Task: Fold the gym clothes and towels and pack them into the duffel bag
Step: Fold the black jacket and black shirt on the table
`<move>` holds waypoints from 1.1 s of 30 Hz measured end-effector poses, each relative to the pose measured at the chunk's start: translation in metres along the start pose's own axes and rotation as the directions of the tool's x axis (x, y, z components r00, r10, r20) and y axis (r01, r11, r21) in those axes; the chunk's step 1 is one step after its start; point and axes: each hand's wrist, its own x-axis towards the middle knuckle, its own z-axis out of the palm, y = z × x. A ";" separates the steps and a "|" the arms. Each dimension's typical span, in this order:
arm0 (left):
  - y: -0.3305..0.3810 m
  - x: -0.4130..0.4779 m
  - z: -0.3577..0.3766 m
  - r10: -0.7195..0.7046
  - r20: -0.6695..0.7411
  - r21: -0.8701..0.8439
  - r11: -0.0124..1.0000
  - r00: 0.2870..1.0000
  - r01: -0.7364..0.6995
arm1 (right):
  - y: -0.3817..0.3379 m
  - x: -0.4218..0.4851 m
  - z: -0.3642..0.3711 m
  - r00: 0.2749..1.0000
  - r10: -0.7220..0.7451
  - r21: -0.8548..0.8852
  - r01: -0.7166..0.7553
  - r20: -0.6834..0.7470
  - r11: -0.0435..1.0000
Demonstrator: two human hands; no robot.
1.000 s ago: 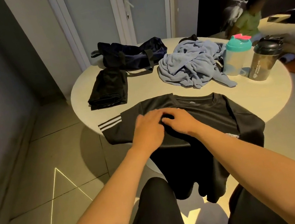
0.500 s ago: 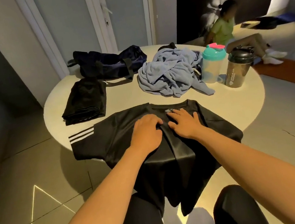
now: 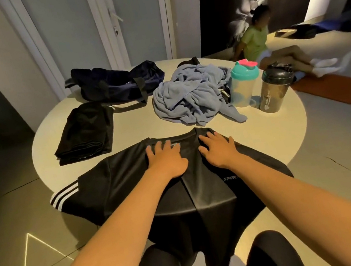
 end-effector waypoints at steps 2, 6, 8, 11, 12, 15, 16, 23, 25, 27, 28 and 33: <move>0.017 -0.001 0.003 0.167 -0.043 -0.034 0.985 0.985 -0.169 | -0.002 -0.001 -0.001 0.994 -0.062 0.131 0.073 -0.089 0.989; 0.034 0.002 0.023 0.212 0.014 -0.070 0.975 0.977 -0.210 | 0.005 -0.023 0.000 0.934 0.005 0.194 0.069 -0.358 0.979; 0.036 0.009 0.026 0.179 0.032 -0.043 0.983 0.983 -0.178 | 0.009 -0.038 -0.002 0.907 0.070 0.052 -0.053 -0.414 0.997; 0.037 0.017 0.023 0.164 0.052 -0.016 0.986 0.985 -0.164 | 0.020 -0.057 -0.006 0.934 0.176 -0.034 -0.196 -0.312 0.980; 0.038 0.021 0.021 0.160 0.058 -0.013 0.987 0.985 -0.159 | 0.023 -0.062 -0.007 0.940 0.210 -0.051 -0.231 -0.270 0.972; 0.041 0.027 0.017 0.121 0.085 0.025 0.992 0.989 -0.124 | 0.036 -0.070 -0.006 0.941 0.274 -0.060 -0.291 -0.199 0.955; 0.045 0.027 0.015 0.105 0.084 0.055 0.992 0.991 -0.110 | 0.041 -0.069 -0.006 0.946 0.275 -0.046 -0.287 -0.171 0.957; 0.079 0.012 0.023 0.257 -0.014 0.025 0.966 0.966 -0.257 | 0.064 -0.052 -0.015 0.957 0.123 0.071 -0.108 -0.265 0.992; 0.083 0.013 0.028 0.248 0.081 -0.005 0.969 0.965 -0.249 | 0.064 -0.050 -0.020 0.910 0.171 0.053 -0.163 -0.377 0.985; 0.086 0.016 0.031 0.250 0.118 -0.011 0.968 0.961 -0.251 | 0.062 -0.047 -0.030 0.860 0.222 0.016 -0.242 -0.460 0.970; 0.087 0.018 0.032 0.253 0.113 -0.020 0.968 0.961 -0.252 | 0.060 -0.044 -0.036 0.836 0.258 0.048 -0.268 -0.485 0.962; 0.087 0.023 0.035 0.289 -0.035 -0.162 0.943 0.957 -0.291 | 0.046 -0.026 -0.057 0.833 0.364 0.324 -0.238 -0.418 0.916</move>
